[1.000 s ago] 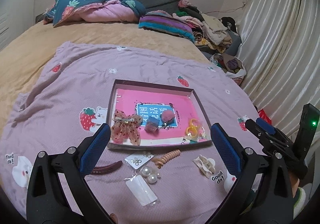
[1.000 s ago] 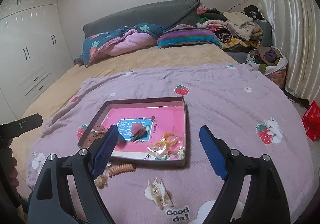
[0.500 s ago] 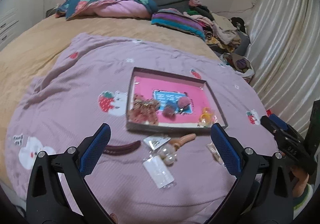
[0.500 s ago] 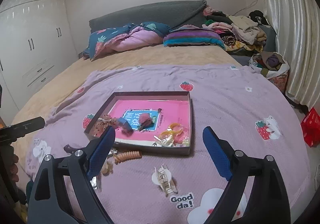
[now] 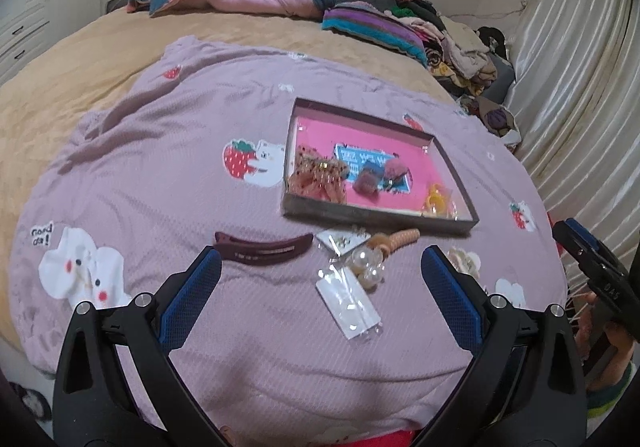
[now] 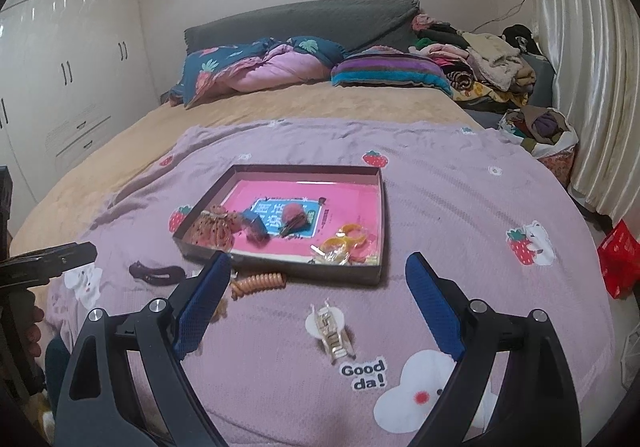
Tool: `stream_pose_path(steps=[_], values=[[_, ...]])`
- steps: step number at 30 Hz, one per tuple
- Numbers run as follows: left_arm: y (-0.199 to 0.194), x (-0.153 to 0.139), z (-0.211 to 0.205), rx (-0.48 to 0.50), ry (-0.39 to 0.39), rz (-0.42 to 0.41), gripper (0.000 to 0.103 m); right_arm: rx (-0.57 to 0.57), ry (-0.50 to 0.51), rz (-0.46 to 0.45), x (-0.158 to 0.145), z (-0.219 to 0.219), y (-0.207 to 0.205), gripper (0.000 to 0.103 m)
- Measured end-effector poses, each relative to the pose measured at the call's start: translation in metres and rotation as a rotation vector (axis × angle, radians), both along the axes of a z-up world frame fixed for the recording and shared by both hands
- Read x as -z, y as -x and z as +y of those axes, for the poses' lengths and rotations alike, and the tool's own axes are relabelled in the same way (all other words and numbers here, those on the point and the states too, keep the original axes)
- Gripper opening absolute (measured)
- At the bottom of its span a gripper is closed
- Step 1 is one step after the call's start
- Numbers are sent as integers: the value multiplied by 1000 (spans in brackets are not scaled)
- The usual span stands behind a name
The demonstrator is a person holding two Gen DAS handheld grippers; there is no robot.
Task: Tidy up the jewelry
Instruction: 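Withdraw both open tools from the tray back over the bed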
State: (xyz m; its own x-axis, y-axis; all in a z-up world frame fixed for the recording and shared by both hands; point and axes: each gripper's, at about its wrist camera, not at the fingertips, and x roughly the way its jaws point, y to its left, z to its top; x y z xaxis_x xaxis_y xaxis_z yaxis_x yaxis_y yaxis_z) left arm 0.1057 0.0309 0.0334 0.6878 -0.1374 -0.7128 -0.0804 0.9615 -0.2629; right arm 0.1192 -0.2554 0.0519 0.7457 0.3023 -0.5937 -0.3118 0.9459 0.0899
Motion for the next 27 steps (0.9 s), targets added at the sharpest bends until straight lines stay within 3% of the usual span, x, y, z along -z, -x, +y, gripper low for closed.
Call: stream_pose_path(steps=[27], values=[[33, 64, 4, 13, -19, 141, 93, -158, 77, 117, 60, 45, 40, 88]])
